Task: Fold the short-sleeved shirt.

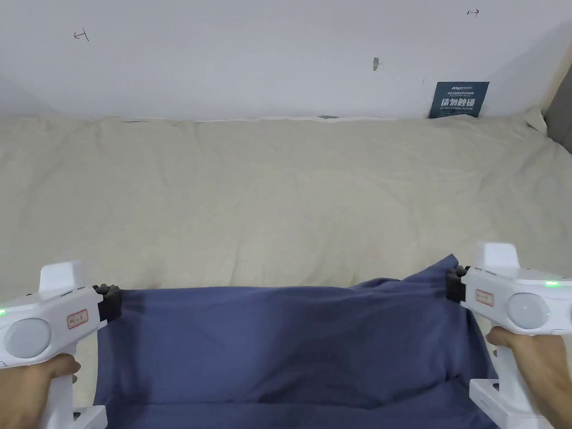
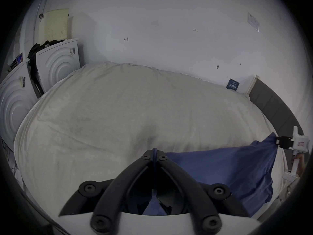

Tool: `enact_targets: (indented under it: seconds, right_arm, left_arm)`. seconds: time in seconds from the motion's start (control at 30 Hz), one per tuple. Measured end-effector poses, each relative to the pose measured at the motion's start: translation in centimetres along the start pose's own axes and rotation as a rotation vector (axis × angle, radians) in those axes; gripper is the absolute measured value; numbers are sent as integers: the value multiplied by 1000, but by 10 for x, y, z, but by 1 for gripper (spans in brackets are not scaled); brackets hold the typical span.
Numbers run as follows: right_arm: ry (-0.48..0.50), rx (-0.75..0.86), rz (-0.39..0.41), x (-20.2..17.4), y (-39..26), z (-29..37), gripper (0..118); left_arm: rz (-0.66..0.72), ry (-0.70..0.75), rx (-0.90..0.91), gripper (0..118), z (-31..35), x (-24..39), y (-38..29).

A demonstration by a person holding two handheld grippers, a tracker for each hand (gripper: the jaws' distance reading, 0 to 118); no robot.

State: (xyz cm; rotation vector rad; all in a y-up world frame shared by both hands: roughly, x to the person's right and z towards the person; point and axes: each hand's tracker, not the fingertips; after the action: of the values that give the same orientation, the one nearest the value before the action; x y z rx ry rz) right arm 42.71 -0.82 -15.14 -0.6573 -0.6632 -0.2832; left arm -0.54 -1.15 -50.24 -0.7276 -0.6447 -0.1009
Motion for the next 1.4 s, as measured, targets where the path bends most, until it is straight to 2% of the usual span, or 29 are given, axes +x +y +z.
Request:
enact_targets:
  seconds: [0.17, 0.33, 0.47, 0.63, 0.83, 0.87, 0.9, 0.93, 0.97, 1.0, 1.03, 1.07, 1.1, 1.2, 1.4]
  right_arm:
    - [62, 71, -40, 6, -25, 90, 4]
    - [92, 66, -63, 9, -78, 137, 4]
    - [82, -14, -99, 14, -128, 143, 4]
    - [42, -135, -154, 31, -186, 114, 4]
    - [-16, -216, -222, 41, -222, 93, 4]
    - [-21, -218, -225, 41, -221, 92, 5]
    - [-26, -217, -229, 39, -221, 93, 6]
    - [-31, -214, -226, 37, -217, 95, 11]
    - [-36, -199, -219, 35, -210, 100, 24]
    - [-52, -178, -205, 32, -203, 105, 52]
    - [-77, -146, -176, 25, -194, 113, 77]
    - [-79, -109, -154, 21, -183, 119, 97]
    - [-74, -64, -137, 18, -172, 125, 111]
    - [-52, 96, -103, -1, -135, 152, 112]
    - [-45, 420, -20, -50, -78, 211, 112]
  left_arm:
    - [31, 6, 19, 2, 44, -10, -21]
    - [50, 18, -21, 2, 74, -23, -63]
    - [57, 47, -113, 2, 81, -35, -112]
    - [53, 92, -226, 2, 73, -40, -166]
    - [35, 128, -286, 3, 52, -42, -198]
    - [35, 132, -281, 4, 52, -41, -195]
    - [36, 137, -281, 11, 52, -40, -191]
    - [42, 137, -285, 24, 53, -39, -186]
    - [48, 137, -282, 51, 57, -38, -181]
    - [57, 135, -266, 94, 62, -37, -175]
    - [74, 114, -231, 118, 67, -35, -168]
    - [86, 85, -192, 118, 76, -31, -160]
    - [84, 68, -104, 111, 91, -25, -149]
    - [37, 30, 3, 110, 115, -2, -112]
    - [-74, -10, 361, 111, 173, 56, -64]
